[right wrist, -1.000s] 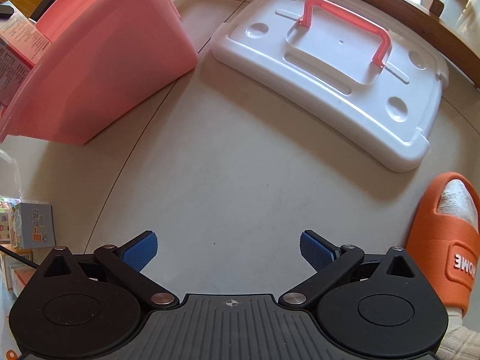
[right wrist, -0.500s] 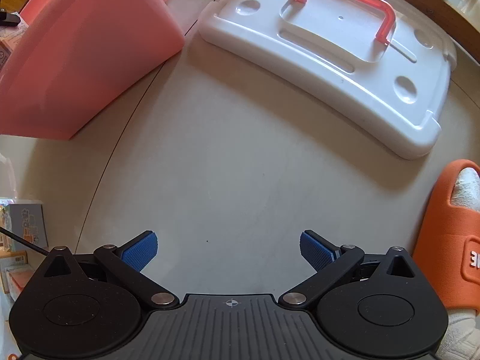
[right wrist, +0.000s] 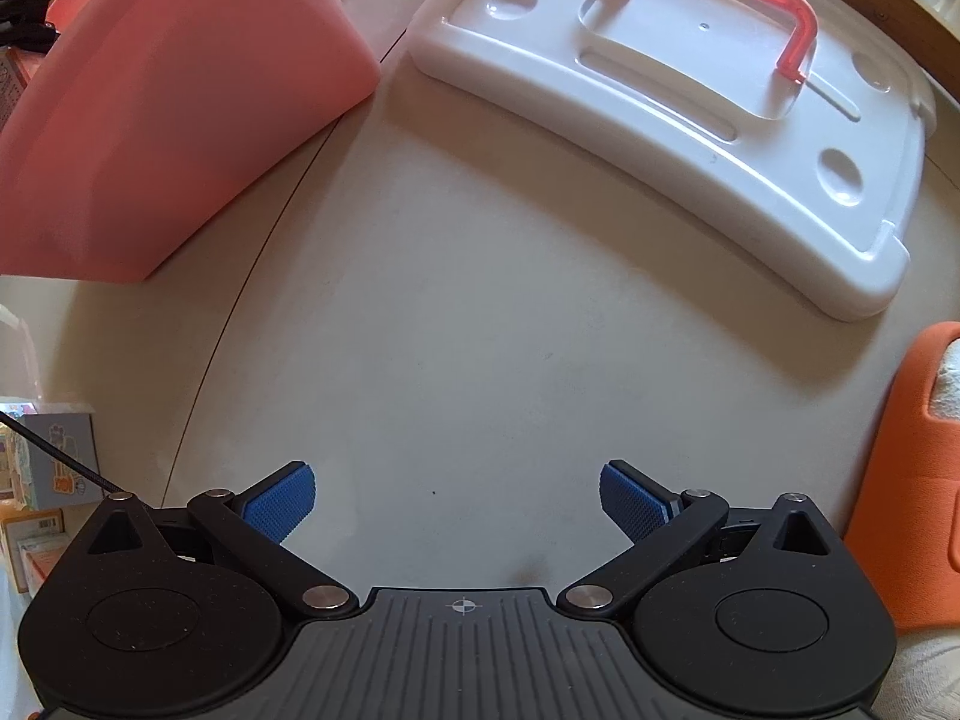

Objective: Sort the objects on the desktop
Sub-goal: 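Lift the red box with the left tool over the pink bin, then lower the red box into the bin and open the left tool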

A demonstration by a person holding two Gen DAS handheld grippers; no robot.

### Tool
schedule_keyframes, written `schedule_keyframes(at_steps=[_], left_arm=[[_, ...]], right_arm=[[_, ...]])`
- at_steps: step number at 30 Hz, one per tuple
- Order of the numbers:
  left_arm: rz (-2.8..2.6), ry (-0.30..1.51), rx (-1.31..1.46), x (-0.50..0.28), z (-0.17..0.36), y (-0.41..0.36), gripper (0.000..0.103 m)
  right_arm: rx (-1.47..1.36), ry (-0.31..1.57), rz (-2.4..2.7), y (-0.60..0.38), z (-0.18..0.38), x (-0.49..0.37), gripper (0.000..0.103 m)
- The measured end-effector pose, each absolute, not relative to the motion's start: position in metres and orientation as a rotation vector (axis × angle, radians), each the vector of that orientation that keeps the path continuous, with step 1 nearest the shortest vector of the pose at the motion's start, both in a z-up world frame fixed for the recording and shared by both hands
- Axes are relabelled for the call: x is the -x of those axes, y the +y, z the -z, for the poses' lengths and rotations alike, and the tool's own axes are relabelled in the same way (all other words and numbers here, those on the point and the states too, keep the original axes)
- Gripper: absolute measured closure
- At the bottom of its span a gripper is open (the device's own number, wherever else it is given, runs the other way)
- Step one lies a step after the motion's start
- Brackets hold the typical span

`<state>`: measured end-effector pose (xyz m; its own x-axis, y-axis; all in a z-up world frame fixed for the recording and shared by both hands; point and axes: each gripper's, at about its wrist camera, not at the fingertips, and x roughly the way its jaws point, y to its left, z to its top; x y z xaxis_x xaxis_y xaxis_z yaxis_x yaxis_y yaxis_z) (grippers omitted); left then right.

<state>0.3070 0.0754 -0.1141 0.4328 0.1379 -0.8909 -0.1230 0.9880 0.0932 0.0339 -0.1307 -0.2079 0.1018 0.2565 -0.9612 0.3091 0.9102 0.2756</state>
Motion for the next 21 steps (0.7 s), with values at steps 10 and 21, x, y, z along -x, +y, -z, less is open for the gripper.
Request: schedule_keyframes(at_steps=[10,21], left_arm=[[-0.111,1.197,-0.138,-0.285,0.14,0.054,0.029],[-0.069,1.217,-0.168,-0.238,0.142,0.048,0.023]], right_arm=[[-0.469,1.482,0.077,-0.141,0.209,-0.027,0.003],[-0.477,1.483,0.099,-0.15,0.201,-0.017,0.003]])
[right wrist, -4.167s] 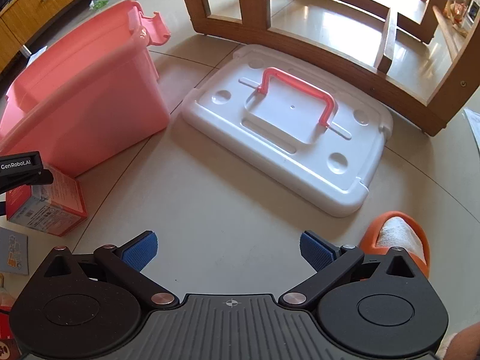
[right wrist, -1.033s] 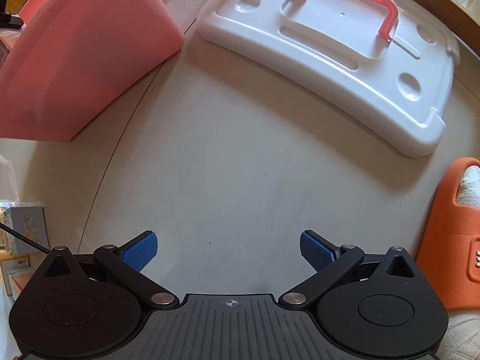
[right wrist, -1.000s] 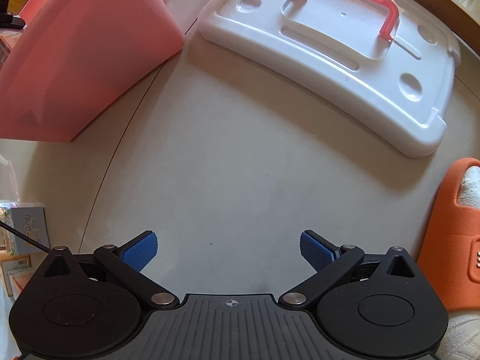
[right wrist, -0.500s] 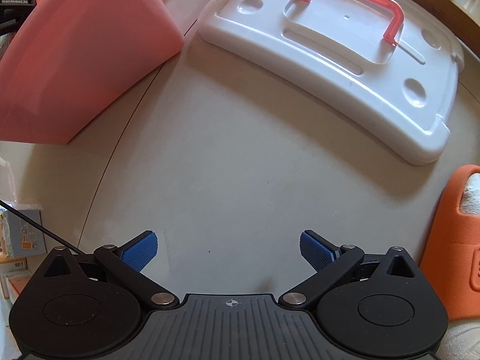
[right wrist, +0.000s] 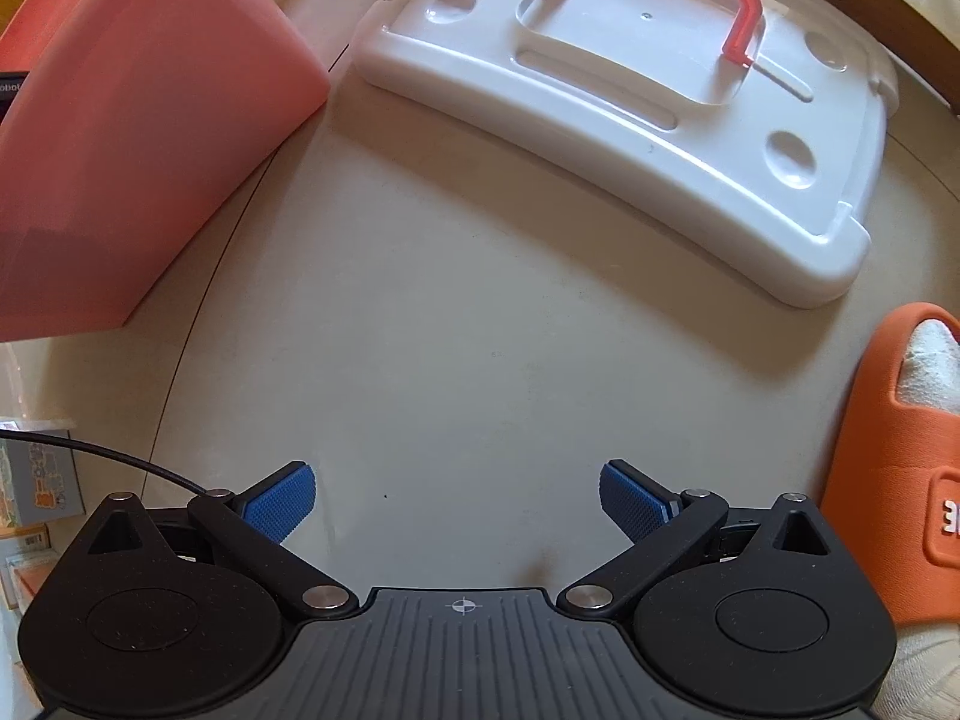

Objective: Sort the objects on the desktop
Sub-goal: 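Lower the red box into the bin and open the left tool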

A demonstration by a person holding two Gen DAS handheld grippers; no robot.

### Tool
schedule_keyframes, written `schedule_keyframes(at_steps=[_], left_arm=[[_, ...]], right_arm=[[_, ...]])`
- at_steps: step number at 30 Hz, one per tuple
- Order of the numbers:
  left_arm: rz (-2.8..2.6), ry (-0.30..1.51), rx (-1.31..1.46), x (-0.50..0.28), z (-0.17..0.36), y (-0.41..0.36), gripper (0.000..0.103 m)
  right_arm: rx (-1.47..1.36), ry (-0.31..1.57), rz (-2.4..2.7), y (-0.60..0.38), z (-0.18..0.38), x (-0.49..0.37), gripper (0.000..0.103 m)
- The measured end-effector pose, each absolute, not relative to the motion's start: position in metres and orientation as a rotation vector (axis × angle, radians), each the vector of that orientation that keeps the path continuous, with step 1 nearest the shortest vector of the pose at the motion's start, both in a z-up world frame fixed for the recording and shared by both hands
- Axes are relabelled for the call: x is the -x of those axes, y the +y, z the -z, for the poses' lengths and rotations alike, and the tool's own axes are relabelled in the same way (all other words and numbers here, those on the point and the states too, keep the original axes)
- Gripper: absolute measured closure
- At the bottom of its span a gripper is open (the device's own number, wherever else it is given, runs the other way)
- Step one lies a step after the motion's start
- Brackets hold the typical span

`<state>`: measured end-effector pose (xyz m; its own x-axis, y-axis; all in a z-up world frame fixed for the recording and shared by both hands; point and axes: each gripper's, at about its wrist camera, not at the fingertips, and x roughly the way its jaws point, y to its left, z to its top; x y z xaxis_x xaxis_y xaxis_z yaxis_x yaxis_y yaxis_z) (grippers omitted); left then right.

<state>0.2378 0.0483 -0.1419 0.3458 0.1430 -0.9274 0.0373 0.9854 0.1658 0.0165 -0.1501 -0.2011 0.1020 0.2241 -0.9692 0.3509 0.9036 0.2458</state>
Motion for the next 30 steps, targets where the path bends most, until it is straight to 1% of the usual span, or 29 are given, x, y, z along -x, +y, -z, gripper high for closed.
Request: schedule_keyframes(at_steps=[3,7,12,13,16,23,26,28,30], left_arm=[[-0.042,1.22,-0.233,-0.216,0.145,0.041,0.019],[-0.007,1.229,-0.273,-0.192,0.147,0.031,0.018],[0.012,1.246,-0.186,-0.19,0.138,0.039,0.018],[-0.003,1.24,-0.161,-0.192,0.135,0.041,0.018],[-0.033,1.223,-0.095,-0.197,0.127,0.048,0.024],[-0.035,1.157,-0.129,-0.208,0.108,0.044,0.024],[-0.057,1.138,-0.13,-0.207,0.1,0.04,0.024],[-0.078,1.117,-0.126,-0.203,0.092,0.038,0.024],[-0.1,1.096,-0.117,-0.198,0.082,0.037,0.024]], right_arm=[[-0.472,1.475,0.105,-0.15,0.192,-0.02,0.003],[-0.48,1.465,0.111,-0.154,0.184,-0.017,0.003],[-0.468,1.437,0.093,-0.156,0.17,-0.014,0.003],[-0.463,1.431,0.089,-0.157,0.17,-0.015,0.003],[-0.445,1.416,0.077,-0.158,0.165,-0.018,0.003],[-0.429,1.382,0.033,-0.168,0.149,-0.035,0.004],[-0.372,1.355,-0.023,-0.172,0.153,-0.06,0.007],[-0.296,1.339,-0.075,-0.173,0.149,-0.073,0.007],[-0.179,1.316,-0.149,-0.173,0.144,-0.086,0.009]])
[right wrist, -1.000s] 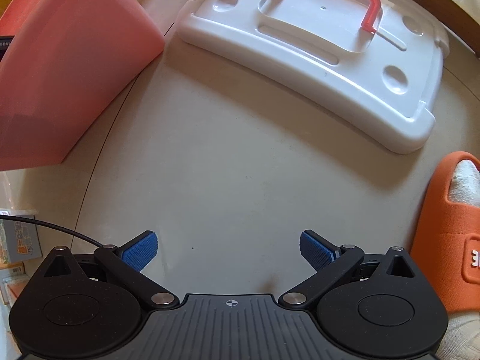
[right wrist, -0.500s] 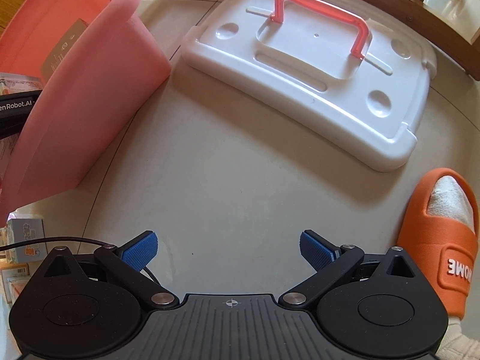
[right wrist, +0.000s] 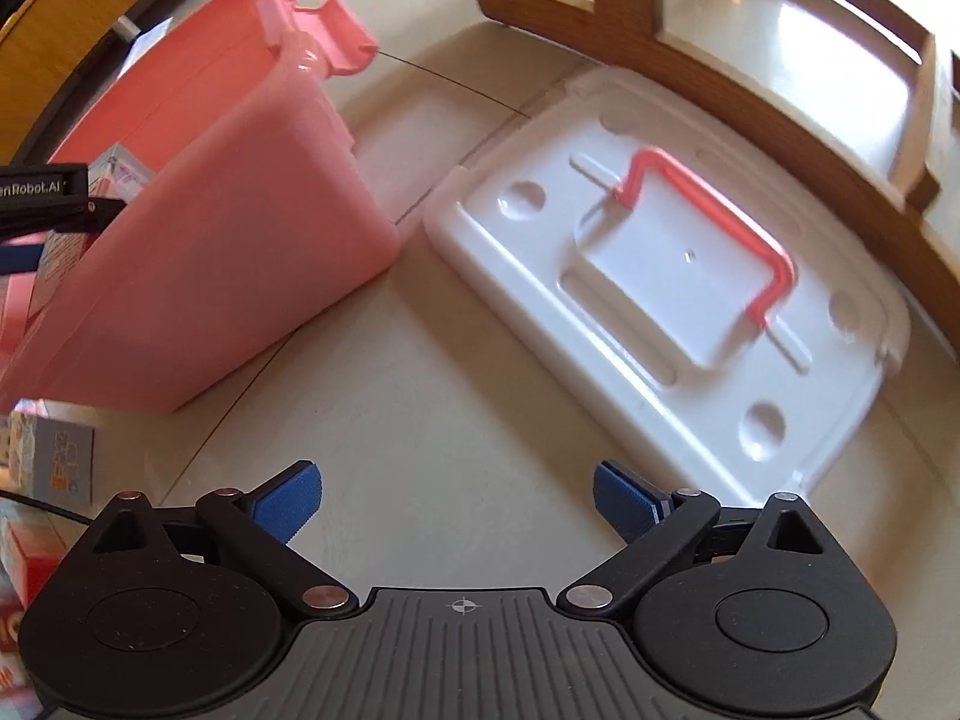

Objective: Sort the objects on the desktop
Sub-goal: 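Lower the red box into the bin and open the left tool, then move the right tool to the lid's red handle and close it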

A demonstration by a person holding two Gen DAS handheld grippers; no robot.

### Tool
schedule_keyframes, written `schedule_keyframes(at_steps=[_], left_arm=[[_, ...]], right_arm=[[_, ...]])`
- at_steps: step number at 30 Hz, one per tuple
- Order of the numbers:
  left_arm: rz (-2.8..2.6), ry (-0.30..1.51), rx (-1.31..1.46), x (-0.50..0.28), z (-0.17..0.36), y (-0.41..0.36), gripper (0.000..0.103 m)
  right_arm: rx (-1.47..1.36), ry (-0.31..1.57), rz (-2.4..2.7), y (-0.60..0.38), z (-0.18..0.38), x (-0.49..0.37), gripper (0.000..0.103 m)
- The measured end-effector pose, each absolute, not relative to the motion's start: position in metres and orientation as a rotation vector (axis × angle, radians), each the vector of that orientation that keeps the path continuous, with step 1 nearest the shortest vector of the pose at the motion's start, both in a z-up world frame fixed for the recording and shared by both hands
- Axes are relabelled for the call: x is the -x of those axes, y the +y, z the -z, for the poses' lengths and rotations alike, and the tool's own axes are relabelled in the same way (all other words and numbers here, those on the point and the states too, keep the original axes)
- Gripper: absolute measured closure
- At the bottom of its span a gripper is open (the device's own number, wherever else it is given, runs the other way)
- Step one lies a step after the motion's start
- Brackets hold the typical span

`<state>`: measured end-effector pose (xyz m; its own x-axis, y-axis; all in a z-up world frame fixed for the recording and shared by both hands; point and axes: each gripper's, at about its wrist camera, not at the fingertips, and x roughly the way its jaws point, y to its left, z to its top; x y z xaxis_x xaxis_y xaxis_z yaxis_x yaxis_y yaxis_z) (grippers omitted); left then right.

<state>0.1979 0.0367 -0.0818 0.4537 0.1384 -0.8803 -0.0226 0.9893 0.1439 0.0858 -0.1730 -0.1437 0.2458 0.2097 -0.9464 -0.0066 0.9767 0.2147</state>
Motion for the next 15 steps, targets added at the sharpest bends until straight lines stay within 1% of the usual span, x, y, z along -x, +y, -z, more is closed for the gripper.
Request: schedule_keyframes(at_steps=[2,4,6,10,15], left_arm=[[-0.117,1.079,-0.114,-0.19,0.072,0.035,0.023],[-0.124,1.068,-0.102,-0.181,0.063,0.033,0.019],[-0.123,1.065,-0.093,-0.172,0.058,0.03,0.018],[-0.1,1.085,-0.069,-0.154,0.055,0.02,0.018],[-0.09,1.124,-0.064,-0.139,0.06,0.011,0.018]], right_arm=[[-0.058,1.286,-0.211,-0.175,0.14,-0.097,0.013],[0.04,1.257,-0.251,-0.181,0.137,-0.108,0.016],[0.099,1.231,-0.258,-0.191,0.133,-0.118,0.019],[0.132,1.191,-0.233,-0.215,0.125,-0.135,0.019],[0.202,1.198,-0.241,-0.237,0.129,-0.156,0.019]])
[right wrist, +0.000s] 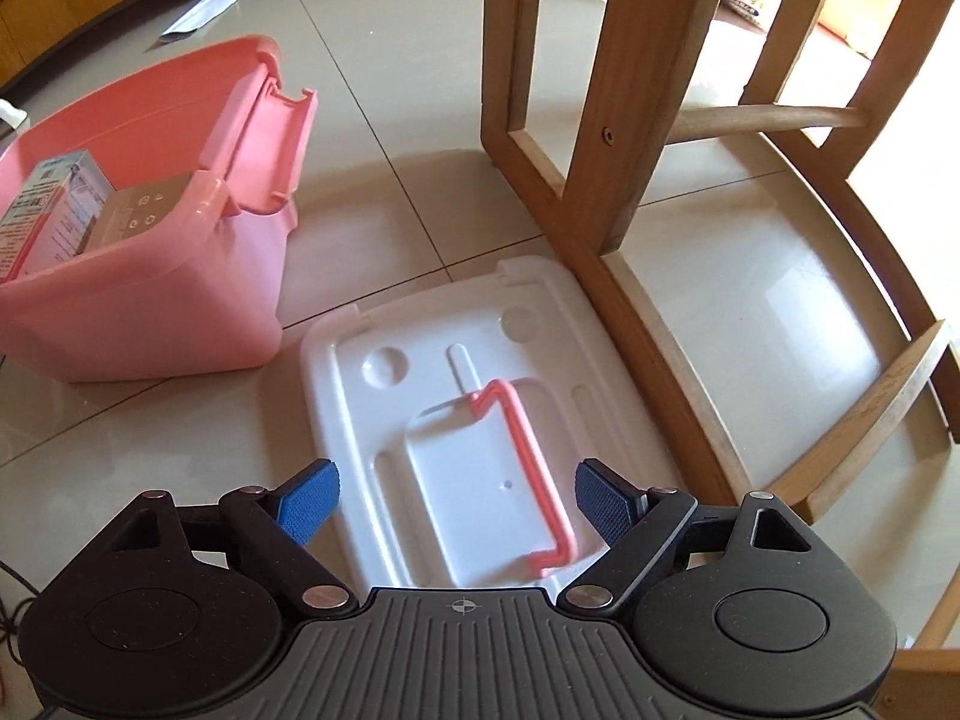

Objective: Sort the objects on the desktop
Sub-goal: 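Move the right tool to the lid's red handle and close it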

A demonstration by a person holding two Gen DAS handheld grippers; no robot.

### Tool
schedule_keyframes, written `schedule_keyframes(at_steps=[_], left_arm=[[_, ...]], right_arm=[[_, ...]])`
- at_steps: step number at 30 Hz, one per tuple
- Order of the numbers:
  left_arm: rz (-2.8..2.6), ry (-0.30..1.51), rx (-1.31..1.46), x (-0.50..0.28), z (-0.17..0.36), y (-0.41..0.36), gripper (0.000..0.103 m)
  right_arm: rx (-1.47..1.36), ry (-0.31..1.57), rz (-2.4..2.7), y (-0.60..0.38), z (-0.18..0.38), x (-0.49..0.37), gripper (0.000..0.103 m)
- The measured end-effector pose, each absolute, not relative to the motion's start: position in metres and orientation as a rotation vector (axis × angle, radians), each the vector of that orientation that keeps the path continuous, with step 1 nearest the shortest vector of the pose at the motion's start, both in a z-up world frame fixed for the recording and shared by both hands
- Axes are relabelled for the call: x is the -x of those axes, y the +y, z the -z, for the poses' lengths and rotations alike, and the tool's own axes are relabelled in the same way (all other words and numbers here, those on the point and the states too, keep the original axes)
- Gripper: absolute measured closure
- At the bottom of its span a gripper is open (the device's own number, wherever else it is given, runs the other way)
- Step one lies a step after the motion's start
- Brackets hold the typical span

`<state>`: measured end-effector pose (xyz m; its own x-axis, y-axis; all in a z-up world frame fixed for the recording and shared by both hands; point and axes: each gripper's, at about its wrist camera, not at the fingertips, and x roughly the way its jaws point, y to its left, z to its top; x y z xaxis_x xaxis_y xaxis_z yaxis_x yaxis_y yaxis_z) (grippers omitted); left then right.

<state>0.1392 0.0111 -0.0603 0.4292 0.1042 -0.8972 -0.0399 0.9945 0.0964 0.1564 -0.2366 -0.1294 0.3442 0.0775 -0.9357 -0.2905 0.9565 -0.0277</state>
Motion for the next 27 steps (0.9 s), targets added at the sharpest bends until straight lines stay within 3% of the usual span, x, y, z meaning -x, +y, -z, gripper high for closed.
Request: schedule_keyframes(at_steps=[6,12,16,23,27], left_arm=[[-0.075,1.155,-0.025,-0.128,0.065,0.003,0.018],[-0.069,1.157,-0.037,-0.131,0.07,0.0,0.016],[-0.069,1.16,-0.045,-0.132,0.073,-0.003,0.012],[-0.068,1.168,-0.043,-0.133,0.073,-0.003,0.012],[-0.064,1.16,-0.044,-0.131,0.074,-0.003,0.01]], right_arm=[[0.224,1.242,-0.256,-0.257,0.161,-0.178,0.02],[0.254,1.289,-0.31,-0.26,0.189,-0.194,0.032],[0.287,1.321,-0.34,-0.256,0.204,-0.202,0.046],[0.365,1.329,-0.38,-0.243,0.215,-0.2,0.083],[0.405,1.318,-0.368,-0.242,0.214,-0.197,0.093]])
